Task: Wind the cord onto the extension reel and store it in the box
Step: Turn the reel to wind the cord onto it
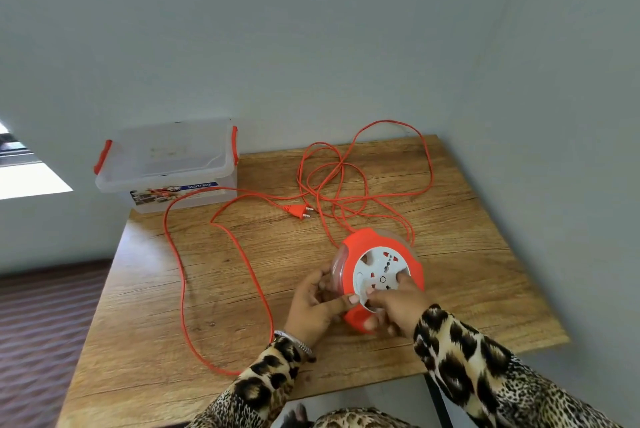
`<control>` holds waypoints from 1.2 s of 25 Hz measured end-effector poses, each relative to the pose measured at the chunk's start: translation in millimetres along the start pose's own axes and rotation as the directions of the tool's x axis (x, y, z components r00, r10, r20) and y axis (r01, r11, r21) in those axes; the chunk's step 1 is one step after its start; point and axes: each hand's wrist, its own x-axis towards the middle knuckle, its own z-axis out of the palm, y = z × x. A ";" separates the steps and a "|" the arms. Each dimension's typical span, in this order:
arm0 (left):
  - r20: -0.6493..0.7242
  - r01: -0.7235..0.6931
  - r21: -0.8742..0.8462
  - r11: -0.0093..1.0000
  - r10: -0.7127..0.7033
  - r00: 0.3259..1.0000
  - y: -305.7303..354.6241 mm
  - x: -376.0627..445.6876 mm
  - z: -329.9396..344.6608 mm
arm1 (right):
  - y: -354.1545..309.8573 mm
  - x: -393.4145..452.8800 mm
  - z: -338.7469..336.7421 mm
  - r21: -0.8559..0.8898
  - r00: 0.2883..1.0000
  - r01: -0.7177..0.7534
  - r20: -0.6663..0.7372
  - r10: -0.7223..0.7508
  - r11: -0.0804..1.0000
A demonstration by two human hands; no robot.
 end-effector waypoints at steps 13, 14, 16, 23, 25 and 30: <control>0.161 0.085 0.059 0.995 -0.093 0.982 11.5 9.4 -4.6 | -28.1 14.9 -68.8 -0.508 0.289 0.366 0.859 -0.423 -0.780; 0.157 0.086 0.070 0.994 -0.096 0.983 12.1 9.3 -5.1 | -26.3 19.6 -69.6 -0.486 0.307 0.373 0.869 -0.389 -0.791; 0.162 0.089 0.077 0.993 -0.100 0.982 12.4 9.7 -5.6 | -25.1 29.2 -72.1 -0.458 0.324 0.357 0.878 -0.352 -0.814; 0.155 0.080 0.007 0.997 -0.080 0.985 10.2 10.3 -1.5 | -14.1 35.3 -67.9 -0.592 0.242 0.311 0.806 -0.541 -0.743; 0.119 0.083 -0.025 0.996 -0.079 0.990 7.7 8.7 1.7 | -7.0 33.1 -60.6 -0.740 0.395 0.335 0.672 -0.626 -0.583; 0.004 0.041 -0.053 0.998 -0.041 0.999 -0.8 5.3 11.6 | 5.6 28.9 -35.0 -0.944 0.723 0.302 0.139 -0.677 0.129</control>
